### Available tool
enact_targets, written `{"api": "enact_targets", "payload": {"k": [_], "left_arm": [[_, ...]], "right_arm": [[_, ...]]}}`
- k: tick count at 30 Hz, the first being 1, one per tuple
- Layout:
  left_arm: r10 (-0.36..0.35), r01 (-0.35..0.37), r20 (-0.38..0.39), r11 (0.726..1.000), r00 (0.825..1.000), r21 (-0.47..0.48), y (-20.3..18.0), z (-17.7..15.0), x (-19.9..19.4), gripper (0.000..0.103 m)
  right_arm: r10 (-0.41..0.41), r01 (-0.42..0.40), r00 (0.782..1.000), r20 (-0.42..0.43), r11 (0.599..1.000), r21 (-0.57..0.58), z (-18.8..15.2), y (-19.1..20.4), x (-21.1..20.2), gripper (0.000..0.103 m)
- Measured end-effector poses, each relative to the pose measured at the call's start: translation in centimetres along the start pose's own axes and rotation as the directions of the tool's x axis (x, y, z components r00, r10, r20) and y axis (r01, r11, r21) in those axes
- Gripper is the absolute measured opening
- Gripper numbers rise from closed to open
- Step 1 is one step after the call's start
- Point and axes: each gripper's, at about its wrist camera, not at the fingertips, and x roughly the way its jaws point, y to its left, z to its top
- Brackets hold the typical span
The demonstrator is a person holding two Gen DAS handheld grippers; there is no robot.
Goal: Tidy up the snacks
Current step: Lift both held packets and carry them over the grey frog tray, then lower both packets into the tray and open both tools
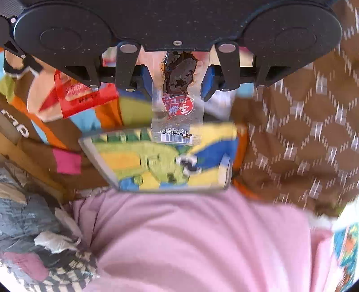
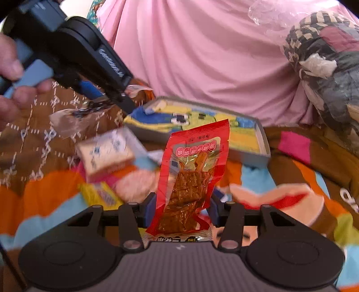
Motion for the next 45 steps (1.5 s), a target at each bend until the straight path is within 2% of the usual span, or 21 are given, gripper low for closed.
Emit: {"api": "enact_targets", "payload": {"k": [5, 10, 13, 16, 19, 27, 36, 42, 45], "left_arm": [[-0.021, 0.021, 0.087, 1.000, 0.996, 0.004, 0.9, 4.0, 2.4, 0.048], [0.008, -0.004, 0.183, 1.000, 0.983, -0.023, 2.8, 7.6, 5.3, 0.048], [0.036, -0.023, 0.211, 0.998, 0.977, -0.063, 4.4, 9.2, 7.5, 0.048], [0.051, -0.027, 0.207, 0.993, 0.977, -0.117, 5.8, 10.1, 10.3, 0.048], [0.055, -0.029, 0.201, 0.991, 0.978, -0.129, 6.4, 10.4, 13.3, 0.048], [0.040, -0.018, 0.125, 0.985, 0.991, -0.170, 7.6, 9.1, 18.9, 0.048], [0.023, -0.015, 0.038, 0.981, 0.999, -0.193, 8.0, 7.8, 21.5, 0.048], [0.045, -0.045, 0.000, 0.988, 0.999, -0.145, 7.4, 7.8, 22.2, 0.049], [0.069, -0.070, -0.010, 0.987, 0.998, -0.144, 7.2, 7.8, 22.2, 0.059]], "right_arm": [[0.020, -0.019, 0.998, 0.056, 1.000, -0.021, 3.4, -1.9, 3.3, 0.052], [0.020, -0.018, 0.992, 0.125, 1.000, -0.015, 7.5, -3.8, 8.0, 0.052], [0.019, -0.023, 0.988, 0.153, 1.000, 0.021, 10.0, -4.9, 11.2, 0.052], [0.011, -0.017, 0.986, 0.164, 0.999, 0.030, 11.7, -5.7, 14.6, 0.052], [0.001, -0.007, 0.986, 0.164, 0.999, 0.034, 12.4, -6.3, 17.4, 0.052], [0.006, -0.010, 0.997, 0.071, 0.999, 0.053, 11.7, -7.1, 22.7, 0.052], [0.035, -0.035, 0.999, -0.005, 0.999, 0.024, 10.7, -6.8, 24.7, 0.053], [0.039, -0.038, 0.998, -0.046, 0.999, 0.022, 10.8, -6.4, 25.4, 0.057], [0.028, -0.027, 0.998, -0.050, 0.999, 0.025, 11.0, -6.5, 25.2, 0.068]]}}
